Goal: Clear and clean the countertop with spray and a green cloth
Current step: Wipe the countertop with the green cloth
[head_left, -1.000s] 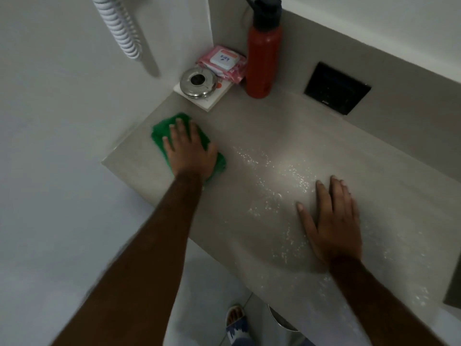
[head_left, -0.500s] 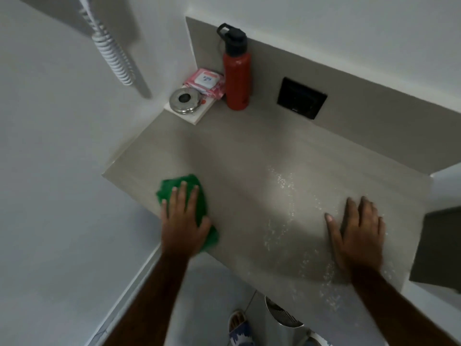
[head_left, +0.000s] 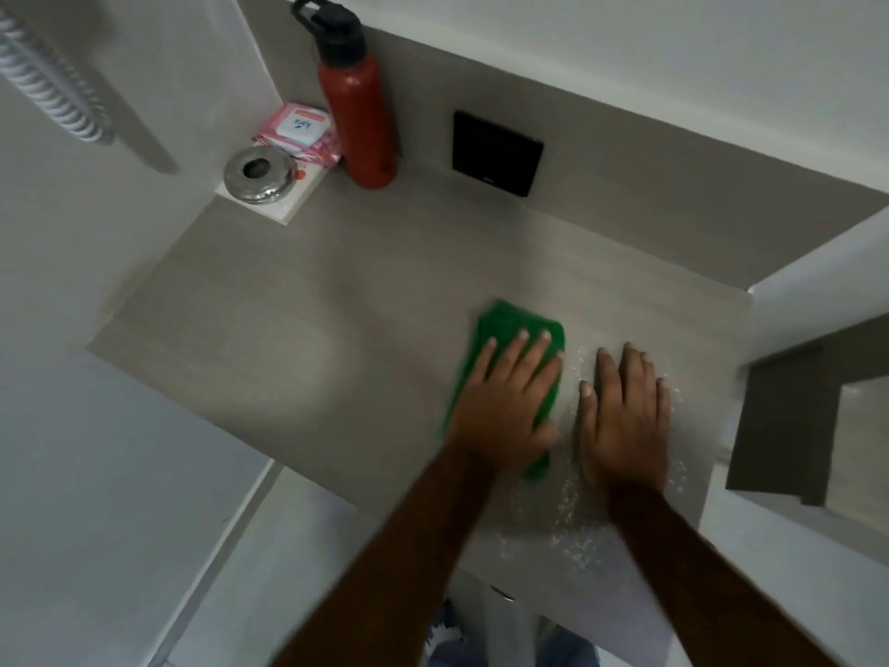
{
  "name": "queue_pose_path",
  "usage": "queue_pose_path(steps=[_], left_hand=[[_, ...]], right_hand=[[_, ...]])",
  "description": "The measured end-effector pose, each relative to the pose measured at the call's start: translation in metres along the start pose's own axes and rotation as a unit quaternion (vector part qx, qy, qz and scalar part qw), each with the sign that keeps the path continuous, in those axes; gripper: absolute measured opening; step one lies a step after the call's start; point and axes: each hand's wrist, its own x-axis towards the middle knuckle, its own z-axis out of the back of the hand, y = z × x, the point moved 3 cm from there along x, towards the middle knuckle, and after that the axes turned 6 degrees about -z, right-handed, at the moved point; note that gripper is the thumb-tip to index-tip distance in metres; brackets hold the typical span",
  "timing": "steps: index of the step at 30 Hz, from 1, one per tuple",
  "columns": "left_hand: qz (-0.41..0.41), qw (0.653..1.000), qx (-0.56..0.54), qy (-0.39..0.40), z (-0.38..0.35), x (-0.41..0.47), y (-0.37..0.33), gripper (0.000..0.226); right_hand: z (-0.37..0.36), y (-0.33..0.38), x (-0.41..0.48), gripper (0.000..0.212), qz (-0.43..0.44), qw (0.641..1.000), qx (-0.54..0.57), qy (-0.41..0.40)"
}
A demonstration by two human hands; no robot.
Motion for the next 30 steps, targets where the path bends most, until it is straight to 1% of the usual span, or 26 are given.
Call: queue_pose_path(steps=[1,2,3,5,7,9,12,14,15,16,17,18,20,22,23,24,25,27,30], left_hand=[[-0.029,1.000,-0.009,-0.001,-0.010,-0.026,-0.017,0.082],[-0.041,0.999,-0.018,0.000,-0.019,-0.054,-0.025,0.081],[-0.038,0.999,-0.023,0.005,-0.025,-0.081,-0.026,0.082],[-0.007,1.000,-0.021,0.007,-0.028,-0.123,-0.008,0.088],[0.063,0.998,-0.019,-0.009,-0.022,-0.147,0.033,0.090],[0.161,0.986,-0.023,-0.031,-0.013,-0.150,0.082,0.087],[0.271,0.961,-0.016,-0.057,0.002,-0.113,0.129,0.082],[0.318,0.946,-0.019,-0.068,0.007,-0.070,0.132,0.083],[0.324,0.944,-0.022,-0.064,0.009,-0.050,0.125,0.084],[0.312,0.948,-0.021,-0.059,0.009,-0.034,0.113,0.085],[0.282,0.958,-0.013,-0.057,0.008,-0.023,0.097,0.086],[0.239,0.970,-0.004,-0.054,0.005,-0.020,0.077,0.086],[0.127,0.991,0.013,-0.037,-0.006,-0.038,0.032,0.084],[0.033,0.999,0.006,-0.020,-0.021,-0.081,-0.005,0.081],[0.011,1.000,0.002,-0.008,-0.026,-0.106,-0.013,0.081],[0.008,1.000,-0.001,0.002,-0.032,-0.130,-0.013,0.083],[0.025,1.000,-0.004,0.006,-0.035,-0.151,-0.004,0.084],[0.096,0.995,-0.023,-0.009,-0.033,-0.179,0.032,0.085],[0.214,0.976,-0.022,-0.025,-0.016,-0.190,0.106,0.086]], right_hand=[[0.000,0.000,-0.001,0.058,0.000,1.000,0.004,0.003],[0.001,0.000,-0.001,0.058,0.000,1.000,0.007,0.006],[0.002,0.001,0.000,0.058,-0.001,1.000,0.009,0.007],[0.004,0.002,0.001,0.059,-0.001,1.000,0.007,0.009],[0.004,0.002,0.001,0.059,-0.003,1.000,0.003,0.011],[0.003,0.003,0.001,0.060,-0.004,1.000,0.000,0.011],[0.000,0.000,0.002,0.060,-0.004,1.000,-0.009,0.009],[-0.002,-0.001,0.001,0.059,-0.003,1.000,-0.012,0.007],[-0.003,-0.001,0.000,0.059,-0.002,1.000,-0.011,0.008],[-0.003,-0.002,-0.001,0.059,-0.002,1.000,-0.009,0.008],[-0.003,-0.001,0.000,0.059,-0.001,1.000,-0.004,0.006],[-0.003,-0.001,-0.001,0.058,0.000,1.000,0.001,0.005],[-0.001,0.000,-0.002,0.057,0.005,1.000,0.008,0.007],[0.000,0.000,-0.003,0.056,0.006,1.000,0.013,0.009],[0.001,0.000,-0.003,0.055,0.006,1.000,0.016,0.011],[0.002,0.000,-0.003,0.056,0.005,1.000,0.018,0.012],[0.003,0.000,-0.002,0.056,0.003,1.000,0.018,0.014],[0.005,0.000,-0.002,0.058,0.001,1.000,0.016,0.016],[0.004,-0.001,-0.001,0.059,-0.002,1.000,0.007,0.018]])
